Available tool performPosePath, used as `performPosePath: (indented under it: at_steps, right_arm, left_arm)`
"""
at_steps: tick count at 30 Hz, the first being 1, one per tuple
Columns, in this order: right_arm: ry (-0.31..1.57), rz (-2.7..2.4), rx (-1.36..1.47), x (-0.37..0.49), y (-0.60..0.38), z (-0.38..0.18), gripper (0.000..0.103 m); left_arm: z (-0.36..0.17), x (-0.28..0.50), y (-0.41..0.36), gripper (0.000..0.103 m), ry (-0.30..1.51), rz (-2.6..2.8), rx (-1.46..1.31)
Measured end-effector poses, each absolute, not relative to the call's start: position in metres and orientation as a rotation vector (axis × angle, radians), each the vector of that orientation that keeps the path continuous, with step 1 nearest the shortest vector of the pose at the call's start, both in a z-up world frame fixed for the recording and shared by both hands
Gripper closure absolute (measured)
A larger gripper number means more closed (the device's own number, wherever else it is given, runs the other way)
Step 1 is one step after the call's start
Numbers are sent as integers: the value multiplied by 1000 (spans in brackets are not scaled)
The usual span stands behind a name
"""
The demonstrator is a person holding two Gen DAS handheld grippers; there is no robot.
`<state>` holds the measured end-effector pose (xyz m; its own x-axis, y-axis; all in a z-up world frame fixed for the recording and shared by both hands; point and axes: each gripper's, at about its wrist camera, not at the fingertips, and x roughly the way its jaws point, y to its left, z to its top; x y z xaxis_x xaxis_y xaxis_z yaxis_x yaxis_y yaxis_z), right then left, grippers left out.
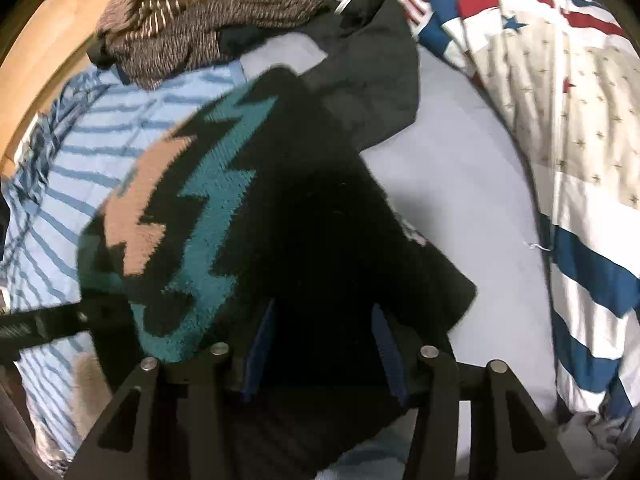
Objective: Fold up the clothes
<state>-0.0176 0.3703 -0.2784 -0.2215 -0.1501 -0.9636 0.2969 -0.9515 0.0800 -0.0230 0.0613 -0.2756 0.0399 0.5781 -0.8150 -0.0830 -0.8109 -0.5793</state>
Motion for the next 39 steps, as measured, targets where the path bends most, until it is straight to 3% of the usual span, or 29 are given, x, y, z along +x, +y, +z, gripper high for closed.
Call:
performPosePath:
  at_steps: [5, 9, 13, 18, 21, 23, 24, 25, 26, 32, 34, 39]
  right_arm:
    - [136, -2275, 1652, 7, 370, -246, 54]
    - [226, -2188, 1716, 8, 353, -276, 56]
    - [206, -2212, 1742, -4, 354, -295, 56]
    - [262, -2250, 1715, 3, 353, -294, 55]
    - [288, -2246, 1703, 8, 355, -278, 57]
    - [270, -2260, 1674, 8, 363, -261, 55]
    - [270, -2264, 1666, 9, 366, -255, 55]
    - [289, -2261, 1673, 7, 366, -255, 55]
    - [315, -2249, 1691, 5, 364, -260, 55]
    - [362, -2214, 1744, 4, 354, -296, 55]
    - [336, -2216, 1752, 2, 356, -295, 55]
    - [346, -2221, 1741, 3, 358, -288, 55]
  left_arm:
    - [-213, -33, 93, 100, -347, 1960, -1663]
    - [-258, -47, 138, 100, -203, 1912, -1835]
    - [-281, -46, 133, 100, -317, 1943, -1782]
    - [-267, -38, 141, 100, -280, 1955, -1776]
    - [-247, -28, 133, 99, -376, 1901, -1794]
    - [-234, -15, 120, 91, -368, 1885, -1815]
    - [-228, -9, 114, 73, -364, 1877, -1826]
    - [-226, -6, 110, 47, -336, 1884, -1843]
    - [-227, -4, 107, 37, -341, 1897, -1847]
    - [-259, -7, 119, 35, -237, 1930, -1871]
    - [-261, -6, 128, 35, -152, 1975, -1839]
    - [-259, -5, 127, 35, -139, 1982, -1838]
